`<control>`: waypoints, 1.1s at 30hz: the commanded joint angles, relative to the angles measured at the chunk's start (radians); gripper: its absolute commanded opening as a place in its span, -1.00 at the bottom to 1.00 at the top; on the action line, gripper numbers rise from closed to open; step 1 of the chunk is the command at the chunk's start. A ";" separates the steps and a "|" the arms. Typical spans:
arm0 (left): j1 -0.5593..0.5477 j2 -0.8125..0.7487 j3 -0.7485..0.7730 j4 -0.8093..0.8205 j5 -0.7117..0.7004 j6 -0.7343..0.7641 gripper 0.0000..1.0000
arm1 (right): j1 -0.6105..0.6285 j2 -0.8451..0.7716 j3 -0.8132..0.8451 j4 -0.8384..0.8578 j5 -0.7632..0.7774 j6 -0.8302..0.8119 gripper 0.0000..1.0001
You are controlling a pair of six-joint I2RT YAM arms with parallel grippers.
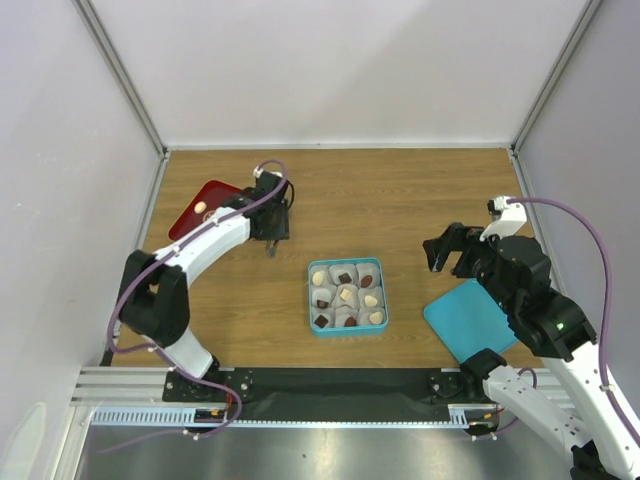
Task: Pack the chocolate
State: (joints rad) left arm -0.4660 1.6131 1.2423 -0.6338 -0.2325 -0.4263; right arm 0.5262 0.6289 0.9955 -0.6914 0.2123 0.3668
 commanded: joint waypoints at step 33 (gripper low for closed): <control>0.003 -0.064 -0.116 0.146 0.102 -0.077 0.97 | -0.252 0.400 0.108 -0.264 0.151 0.524 0.59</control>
State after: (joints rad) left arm -0.4660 1.6379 1.0702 -0.4774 -0.1490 -0.5049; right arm 0.2981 1.0176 1.0718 -0.9245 0.3435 0.7670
